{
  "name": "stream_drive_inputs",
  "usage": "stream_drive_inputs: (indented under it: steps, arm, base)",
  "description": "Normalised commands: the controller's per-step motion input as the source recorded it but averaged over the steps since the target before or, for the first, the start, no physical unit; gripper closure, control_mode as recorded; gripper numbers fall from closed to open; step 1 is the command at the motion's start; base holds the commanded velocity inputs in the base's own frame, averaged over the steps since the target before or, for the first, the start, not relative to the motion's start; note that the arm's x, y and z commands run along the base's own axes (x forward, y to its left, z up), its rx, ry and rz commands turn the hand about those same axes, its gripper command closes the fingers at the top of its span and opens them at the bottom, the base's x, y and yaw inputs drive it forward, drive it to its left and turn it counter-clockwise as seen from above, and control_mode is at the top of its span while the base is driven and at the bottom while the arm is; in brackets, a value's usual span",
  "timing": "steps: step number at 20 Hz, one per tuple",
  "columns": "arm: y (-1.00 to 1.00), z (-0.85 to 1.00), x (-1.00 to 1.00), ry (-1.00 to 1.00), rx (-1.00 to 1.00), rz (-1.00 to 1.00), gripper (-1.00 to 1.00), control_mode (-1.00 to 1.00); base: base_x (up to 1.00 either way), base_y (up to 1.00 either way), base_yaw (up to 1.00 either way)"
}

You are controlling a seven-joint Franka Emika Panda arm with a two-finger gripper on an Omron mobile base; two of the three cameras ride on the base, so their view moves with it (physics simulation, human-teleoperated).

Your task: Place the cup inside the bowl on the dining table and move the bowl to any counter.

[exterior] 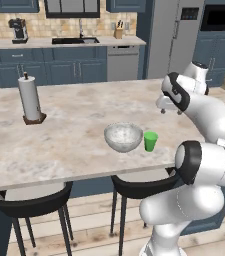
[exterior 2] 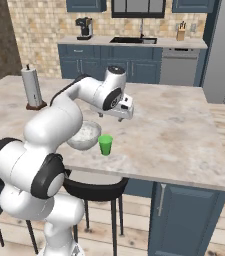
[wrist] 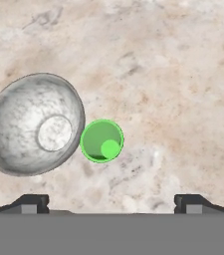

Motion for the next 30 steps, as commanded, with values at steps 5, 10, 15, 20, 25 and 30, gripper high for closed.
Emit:
stream_drive_inputs:
  steps: [5,10,15,20,25,30]
  arm:
    - [0.0,-0.2,0.0,0.0,0.0,0.0,-1.0,-1.0]
    - [0.0,-0.21,0.0,0.0,0.0,0.0,-1.0,-1.0]
    - [0.0,-0.21,0.0,0.0,0.0,0.0,-1.0,-1.0]
    - [0.0,-0.22,0.0,0.0,0.0,0.0,-1.0,-1.0]
    - [0.0,-0.21,0.0,0.0,0.0,0.0,-1.0,-1.0]
    - [0.0,-0.19,0.05,0.0,0.0,0.0,-1.0,-1.0]
  base:
    - [0.0,0.0,0.0]
    - [0.0,0.0,0.0]
    - [0.0,0.0,0.0]
    - [0.0,0.0,0.0]
    - [0.0,0.0,0.0]
    - [0.0,0.0,0.0]
